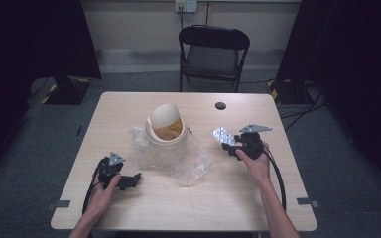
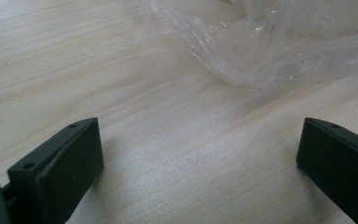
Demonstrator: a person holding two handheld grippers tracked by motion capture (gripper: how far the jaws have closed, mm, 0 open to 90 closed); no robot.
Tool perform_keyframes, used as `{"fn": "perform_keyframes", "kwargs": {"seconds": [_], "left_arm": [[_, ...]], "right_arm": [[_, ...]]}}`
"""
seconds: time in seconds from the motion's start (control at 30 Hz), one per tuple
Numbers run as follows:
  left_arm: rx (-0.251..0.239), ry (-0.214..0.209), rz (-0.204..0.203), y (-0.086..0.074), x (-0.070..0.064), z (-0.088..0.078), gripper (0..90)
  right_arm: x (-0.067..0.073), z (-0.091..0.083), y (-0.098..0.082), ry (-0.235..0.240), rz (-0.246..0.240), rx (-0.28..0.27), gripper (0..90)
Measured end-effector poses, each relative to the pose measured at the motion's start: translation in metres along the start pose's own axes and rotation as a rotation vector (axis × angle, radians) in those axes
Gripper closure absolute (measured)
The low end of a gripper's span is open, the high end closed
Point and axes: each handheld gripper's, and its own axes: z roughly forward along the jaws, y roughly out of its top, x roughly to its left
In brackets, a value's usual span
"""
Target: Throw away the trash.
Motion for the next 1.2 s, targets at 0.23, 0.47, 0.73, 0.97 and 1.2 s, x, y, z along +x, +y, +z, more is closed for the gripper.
{"fn": "perform_keyframes", "kwargs": {"seconds": [0.23, 0.47, 0.73, 0.97, 1.2], "left_arm": [[-0.001, 0.0, -0.001, 0.0, 0.0, 0.0, 0.0], [-0.001, 0.0, -0.001, 0.0, 0.0, 0.0, 0.0], [-0.001, 0.0, -0.001, 0.0, 0.0, 0.0, 0.0], [0.0, 0.0, 0.0, 0.0, 0.0, 0.0, 0.0], [0.0, 0.0, 0.0, 0.0, 0.0, 0.0, 0.0]], "right_arm": [[0.009, -0.007, 0.009, 0.027, -0.012, -0.02, 34.0], [0.024, -0.012, 0.019, 0.062, -0.031, -0.031, 34.0], [0.039, -0.022, 0.032, 0.098, -0.053, -0.061, 34.0], [0.051, -0.028, 0.042, 0.132, -0.068, -0.081, 34.0], [0.066, -0.032, 0.054, 0.161, -0.096, -0.106, 34.0]]}}
